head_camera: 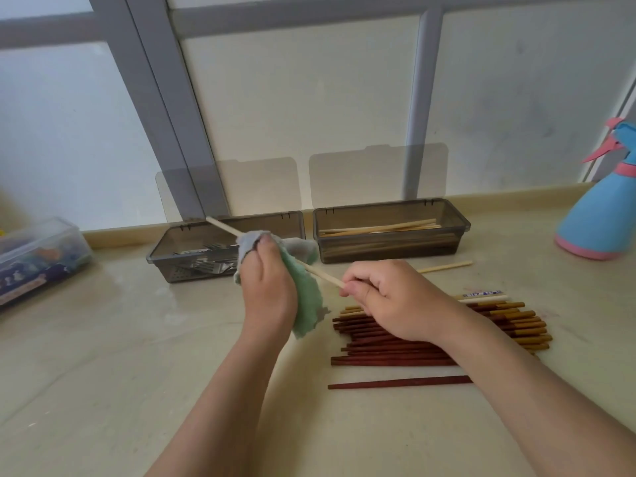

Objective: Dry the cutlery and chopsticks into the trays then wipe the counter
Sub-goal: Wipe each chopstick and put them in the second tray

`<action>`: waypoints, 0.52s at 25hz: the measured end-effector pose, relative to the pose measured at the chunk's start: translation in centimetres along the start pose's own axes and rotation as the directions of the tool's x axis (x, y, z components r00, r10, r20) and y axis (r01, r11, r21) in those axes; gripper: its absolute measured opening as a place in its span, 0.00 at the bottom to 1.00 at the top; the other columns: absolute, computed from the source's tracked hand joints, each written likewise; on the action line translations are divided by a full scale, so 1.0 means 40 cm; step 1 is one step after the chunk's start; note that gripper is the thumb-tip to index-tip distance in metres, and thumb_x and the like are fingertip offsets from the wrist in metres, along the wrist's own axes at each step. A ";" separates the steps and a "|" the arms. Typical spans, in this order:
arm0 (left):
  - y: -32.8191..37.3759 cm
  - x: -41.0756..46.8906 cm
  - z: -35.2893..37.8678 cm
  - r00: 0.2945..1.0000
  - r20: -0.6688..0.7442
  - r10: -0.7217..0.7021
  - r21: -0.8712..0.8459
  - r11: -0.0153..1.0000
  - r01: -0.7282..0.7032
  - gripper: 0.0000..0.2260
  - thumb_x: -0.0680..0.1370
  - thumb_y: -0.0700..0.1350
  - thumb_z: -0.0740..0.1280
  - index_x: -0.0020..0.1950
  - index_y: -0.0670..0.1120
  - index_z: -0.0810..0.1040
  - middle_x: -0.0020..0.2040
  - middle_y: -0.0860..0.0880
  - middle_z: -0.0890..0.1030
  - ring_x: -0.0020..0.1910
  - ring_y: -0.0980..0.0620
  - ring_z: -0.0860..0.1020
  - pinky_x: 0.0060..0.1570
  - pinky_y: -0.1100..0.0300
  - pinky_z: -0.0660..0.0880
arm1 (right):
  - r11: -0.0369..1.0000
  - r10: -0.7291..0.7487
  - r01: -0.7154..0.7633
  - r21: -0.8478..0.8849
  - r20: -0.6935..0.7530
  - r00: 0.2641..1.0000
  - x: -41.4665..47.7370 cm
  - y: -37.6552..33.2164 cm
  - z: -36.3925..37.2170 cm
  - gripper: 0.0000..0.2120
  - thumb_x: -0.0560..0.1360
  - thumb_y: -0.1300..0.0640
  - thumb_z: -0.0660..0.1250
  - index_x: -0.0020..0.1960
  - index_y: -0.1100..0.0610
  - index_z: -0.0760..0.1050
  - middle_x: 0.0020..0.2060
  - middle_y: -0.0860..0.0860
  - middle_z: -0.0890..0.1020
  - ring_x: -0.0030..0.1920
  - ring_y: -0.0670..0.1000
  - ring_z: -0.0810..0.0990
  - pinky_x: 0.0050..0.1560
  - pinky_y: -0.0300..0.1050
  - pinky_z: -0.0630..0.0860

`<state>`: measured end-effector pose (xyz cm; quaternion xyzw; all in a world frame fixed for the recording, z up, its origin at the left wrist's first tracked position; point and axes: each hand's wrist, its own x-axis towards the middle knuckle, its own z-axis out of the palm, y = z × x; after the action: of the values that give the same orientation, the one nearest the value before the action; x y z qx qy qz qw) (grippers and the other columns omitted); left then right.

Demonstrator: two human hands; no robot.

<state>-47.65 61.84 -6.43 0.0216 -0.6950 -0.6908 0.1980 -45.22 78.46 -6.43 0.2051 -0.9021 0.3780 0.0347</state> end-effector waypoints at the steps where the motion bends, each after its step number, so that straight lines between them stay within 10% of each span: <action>1: -0.005 -0.016 0.010 0.996 0.082 0.033 0.049 0.998 -0.037 0.20 0.86 0.45 0.51 0.40 0.45 0.75 0.34 0.51 0.76 0.28 0.62 0.74 0.34 0.62 0.71 | 1.000 -0.015 0.015 0.015 -0.011 1.000 0.002 -0.005 0.015 0.10 0.83 0.56 0.62 0.46 0.52 0.78 0.32 0.52 0.79 0.34 0.52 0.76 0.39 0.55 0.76; 5: -0.037 -0.029 0.029 0.951 0.300 0.078 0.176 0.975 -0.136 0.20 0.86 0.46 0.52 0.35 0.47 0.67 0.31 0.51 0.69 0.30 0.57 0.68 0.36 0.55 0.67 | 0.997 0.026 -0.021 0.069 -0.073 0.997 0.010 -0.002 0.022 0.08 0.82 0.56 0.63 0.44 0.54 0.75 0.32 0.53 0.81 0.32 0.51 0.78 0.36 0.54 0.77; 13: -0.047 0.003 0.013 0.959 0.262 -0.112 0.056 0.993 0.100 0.18 0.85 0.51 0.54 0.42 0.44 0.75 0.38 0.44 0.76 0.39 0.49 0.76 0.44 0.50 0.74 | 0.979 0.081 -0.092 0.181 0.065 0.995 0.001 0.005 -0.001 0.04 0.79 0.58 0.69 0.46 0.54 0.81 0.34 0.48 0.83 0.30 0.42 0.77 0.36 0.39 0.77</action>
<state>-48.36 62.21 -8.20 -0.0294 -0.7275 -0.6824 0.0657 -45.34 78.59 -6.54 0.1786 -0.8721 0.4548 -0.0269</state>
